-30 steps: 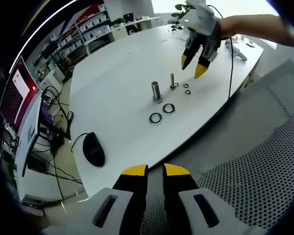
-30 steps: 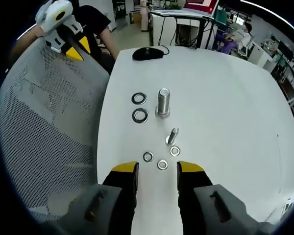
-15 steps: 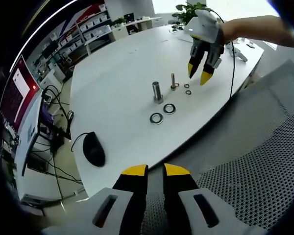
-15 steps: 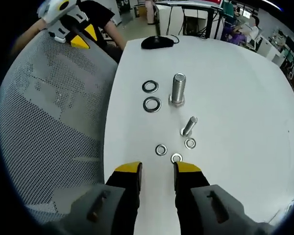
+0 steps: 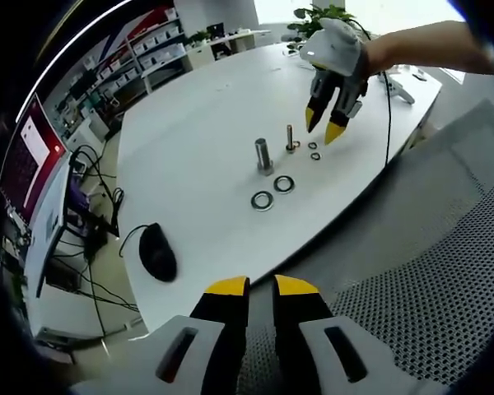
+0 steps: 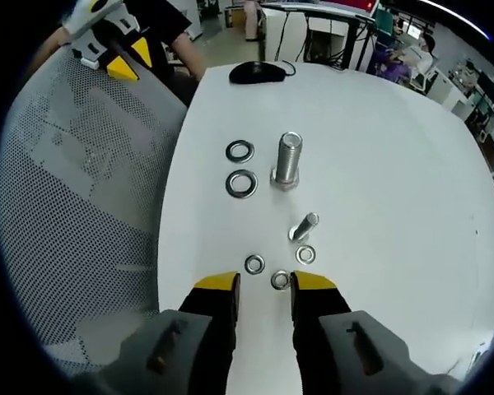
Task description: Place the washer onto the threaded stud by aligning its center hole with the stud, sliding it down to the base, and recovering from edge contact or off-axis alignment until the washer reaches the visible bottom stop.
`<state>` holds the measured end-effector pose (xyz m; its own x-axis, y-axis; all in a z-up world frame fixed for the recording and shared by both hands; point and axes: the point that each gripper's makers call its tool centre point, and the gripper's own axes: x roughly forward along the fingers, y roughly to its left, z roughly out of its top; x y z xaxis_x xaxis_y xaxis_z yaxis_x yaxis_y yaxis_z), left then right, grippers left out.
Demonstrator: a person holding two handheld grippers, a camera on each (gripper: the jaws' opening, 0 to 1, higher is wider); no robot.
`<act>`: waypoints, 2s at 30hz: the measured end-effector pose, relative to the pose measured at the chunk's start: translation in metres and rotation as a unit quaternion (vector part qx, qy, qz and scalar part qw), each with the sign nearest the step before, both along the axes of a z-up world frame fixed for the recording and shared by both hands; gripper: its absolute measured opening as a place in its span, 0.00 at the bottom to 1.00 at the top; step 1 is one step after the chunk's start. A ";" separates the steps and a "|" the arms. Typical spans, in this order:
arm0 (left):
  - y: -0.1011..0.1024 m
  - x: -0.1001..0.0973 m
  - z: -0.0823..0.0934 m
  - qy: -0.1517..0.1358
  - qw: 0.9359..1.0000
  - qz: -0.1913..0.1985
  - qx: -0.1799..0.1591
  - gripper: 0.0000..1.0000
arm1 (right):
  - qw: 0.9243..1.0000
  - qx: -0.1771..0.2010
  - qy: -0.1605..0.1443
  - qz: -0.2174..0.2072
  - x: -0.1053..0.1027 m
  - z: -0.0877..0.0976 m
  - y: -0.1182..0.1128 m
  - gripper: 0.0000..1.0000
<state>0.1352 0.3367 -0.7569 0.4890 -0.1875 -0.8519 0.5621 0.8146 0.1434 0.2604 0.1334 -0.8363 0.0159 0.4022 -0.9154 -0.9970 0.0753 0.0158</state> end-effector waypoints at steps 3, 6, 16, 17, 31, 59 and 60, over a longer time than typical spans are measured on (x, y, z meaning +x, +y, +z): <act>0.000 0.000 -0.001 0.000 1.000 -0.001 0.000 0.09 | 1.000 0.001 0.012 -0.009 0.002 -0.005 0.001 0.27; 0.000 0.000 0.000 -0.003 1.000 -0.001 -0.002 0.09 | 1.000 -0.004 0.016 -0.009 -0.001 -0.009 0.001 0.26; 0.003 0.003 0.002 -0.011 1.000 0.007 -0.011 0.09 | 1.000 -0.005 0.028 0.003 -0.007 -0.009 0.005 0.26; 0.003 0.002 0.001 -0.006 1.000 0.007 -0.008 0.09 | 1.000 -0.005 0.029 0.003 -0.006 -0.009 0.005 0.25; 0.004 0.003 0.003 -0.012 1.000 0.010 -0.006 0.09 | 0.998 -0.044 0.031 0.037 -0.012 -0.028 0.005 0.21; -0.001 -0.001 0.004 -0.007 1.000 -0.009 -0.004 0.09 | 0.994 -0.094 0.003 -0.050 -0.012 -0.034 0.010 0.17; -0.001 -0.001 0.004 -0.007 1.000 -0.008 -0.004 0.09 | 0.994 -0.094 0.005 -0.049 -0.013 -0.034 0.010 0.17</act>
